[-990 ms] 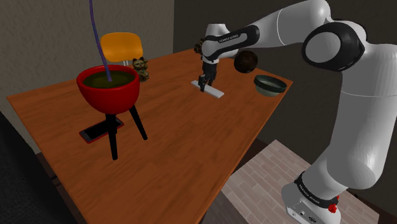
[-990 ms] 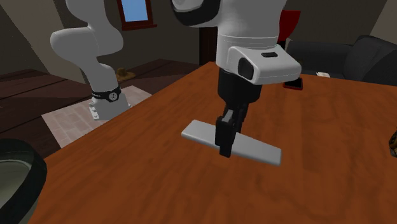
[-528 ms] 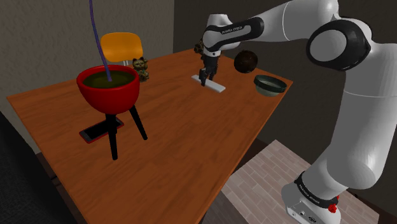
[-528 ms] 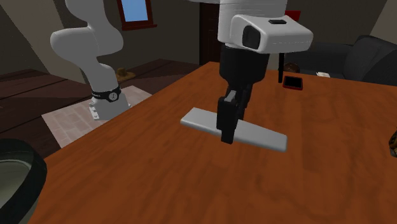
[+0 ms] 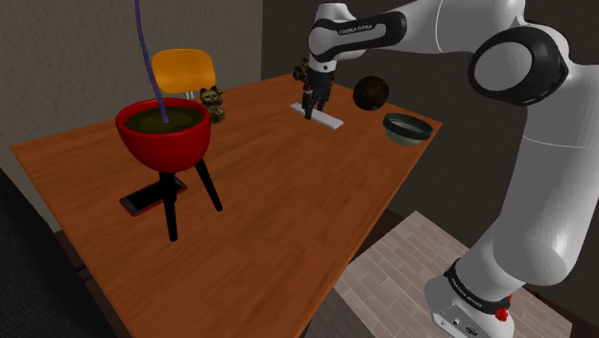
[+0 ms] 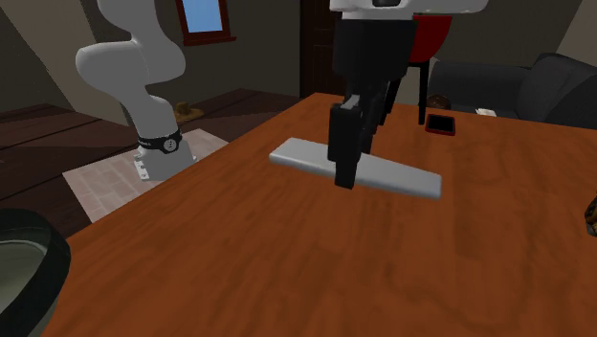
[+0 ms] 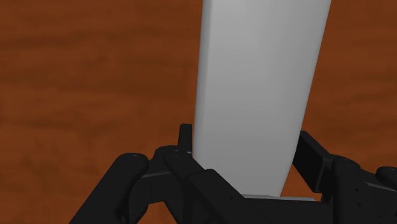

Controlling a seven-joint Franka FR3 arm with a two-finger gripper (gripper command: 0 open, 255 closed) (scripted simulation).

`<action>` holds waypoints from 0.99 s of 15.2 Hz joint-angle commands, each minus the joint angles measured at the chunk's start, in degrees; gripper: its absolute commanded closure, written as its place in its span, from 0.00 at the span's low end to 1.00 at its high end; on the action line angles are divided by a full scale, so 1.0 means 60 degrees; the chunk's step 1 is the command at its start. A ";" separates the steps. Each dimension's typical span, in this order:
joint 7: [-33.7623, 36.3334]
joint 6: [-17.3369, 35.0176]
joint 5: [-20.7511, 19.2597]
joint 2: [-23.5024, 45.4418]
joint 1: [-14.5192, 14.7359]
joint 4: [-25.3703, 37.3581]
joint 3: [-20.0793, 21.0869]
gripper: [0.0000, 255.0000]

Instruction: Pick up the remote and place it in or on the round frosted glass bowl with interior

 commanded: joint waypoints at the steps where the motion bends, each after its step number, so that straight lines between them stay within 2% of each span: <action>1: 0.0001 -0.0236 -0.0002 -0.0030 -0.0001 0.0206 -0.0001 1.00; 11: -0.0001 -0.1405 -0.0007 -0.0109 -0.0010 0.1295 -0.0007 1.00; 15: -0.0716 -0.1053 0.0016 -0.0880 -0.0467 0.0176 -0.0252 1.00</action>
